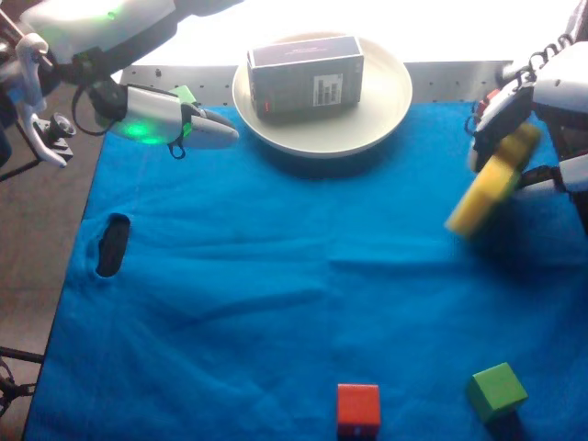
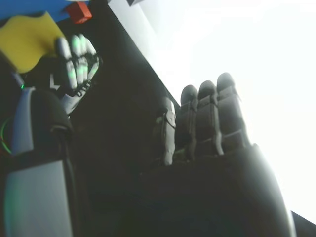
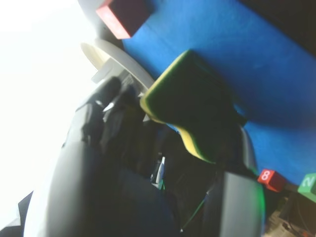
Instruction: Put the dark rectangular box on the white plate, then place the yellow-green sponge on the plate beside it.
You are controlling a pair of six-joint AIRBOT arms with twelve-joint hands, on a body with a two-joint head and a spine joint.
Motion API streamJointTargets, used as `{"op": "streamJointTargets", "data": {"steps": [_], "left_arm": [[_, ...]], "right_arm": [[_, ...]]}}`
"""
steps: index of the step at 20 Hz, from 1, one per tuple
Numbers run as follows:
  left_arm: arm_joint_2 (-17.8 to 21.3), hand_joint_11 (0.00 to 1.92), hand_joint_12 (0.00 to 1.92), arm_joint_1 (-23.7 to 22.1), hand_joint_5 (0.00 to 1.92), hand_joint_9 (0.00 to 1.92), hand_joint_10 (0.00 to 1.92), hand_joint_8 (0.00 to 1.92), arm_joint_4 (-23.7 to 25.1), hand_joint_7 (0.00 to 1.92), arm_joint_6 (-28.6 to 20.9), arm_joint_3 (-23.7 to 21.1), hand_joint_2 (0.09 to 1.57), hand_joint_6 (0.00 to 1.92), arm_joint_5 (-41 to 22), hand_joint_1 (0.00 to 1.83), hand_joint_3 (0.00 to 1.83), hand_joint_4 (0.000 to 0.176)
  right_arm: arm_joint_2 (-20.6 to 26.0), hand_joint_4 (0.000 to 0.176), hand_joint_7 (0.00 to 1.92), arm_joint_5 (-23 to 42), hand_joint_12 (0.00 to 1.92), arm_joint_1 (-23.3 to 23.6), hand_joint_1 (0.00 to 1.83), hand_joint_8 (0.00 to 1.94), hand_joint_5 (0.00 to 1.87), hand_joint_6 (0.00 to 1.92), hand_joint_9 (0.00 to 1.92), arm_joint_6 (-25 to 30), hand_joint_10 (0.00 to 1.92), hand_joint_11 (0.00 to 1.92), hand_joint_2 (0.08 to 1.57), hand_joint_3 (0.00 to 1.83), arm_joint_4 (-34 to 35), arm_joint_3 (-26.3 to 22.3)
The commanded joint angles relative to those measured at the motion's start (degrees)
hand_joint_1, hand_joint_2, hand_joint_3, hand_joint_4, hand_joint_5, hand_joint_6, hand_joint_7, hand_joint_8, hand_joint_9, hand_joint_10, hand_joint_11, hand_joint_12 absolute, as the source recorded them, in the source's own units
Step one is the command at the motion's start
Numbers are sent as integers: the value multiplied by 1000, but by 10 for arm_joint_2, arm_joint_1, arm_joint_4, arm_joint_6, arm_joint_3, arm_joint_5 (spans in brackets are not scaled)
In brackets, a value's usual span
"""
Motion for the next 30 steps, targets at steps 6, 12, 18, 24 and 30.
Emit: {"op": "streamJointTargets", "data": {"steps": [6, 12, 18, 24, 30], "left_arm": [[3, 1, 0, -2, 141, 88, 0, 0, -12, 142, 0, 0, 927, 0, -55, 841, 0, 118], [25, 3, 1, 17, 164, 47, 0, 4, -25, 144, 0, -21, 922, 7, -77, 842, 0, 88], [45, 40, 26, 42, 181, 55, 1, 0, -58, 138, 3, -38, 922, 4, -114, 853, 0, 89], [51, 0, 6, 53, 149, 25, 3, 0, -81, 126, 21, -49, 949, 0, -136, 905, 6, 117], [50, 0, 0, 54, 144, 53, 13, 14, -83, 144, 21, -49, 958, 5, -133, 791, 3, 99]], "right_arm": [[-13, 0, 1108, 95, 1317, 8, 1269, 867, 962, 942, 1007, 1, 991, 881, 1090, 0, 112, 11], [-53, 0, 1124, 129, 1182, 33, 1276, 823, 953, 967, 1087, -49, 899, 952, 1086, 5, 212, 38], [-104, 0, 1191, 118, 1380, 75, 1255, 711, 1058, 826, 1045, -49, 835, 832, 1049, 1, 214, 81], [-179, 0, 1133, 72, 1204, 111, 1389, 688, 957, 996, 1039, -49, 1018, 828, 1066, 0, 216, 144], [-234, 0, 1046, 22, 1175, 135, 1335, 911, 730, 488, 944, -49, 633, 650, 1076, 11, 193, 191]]}}
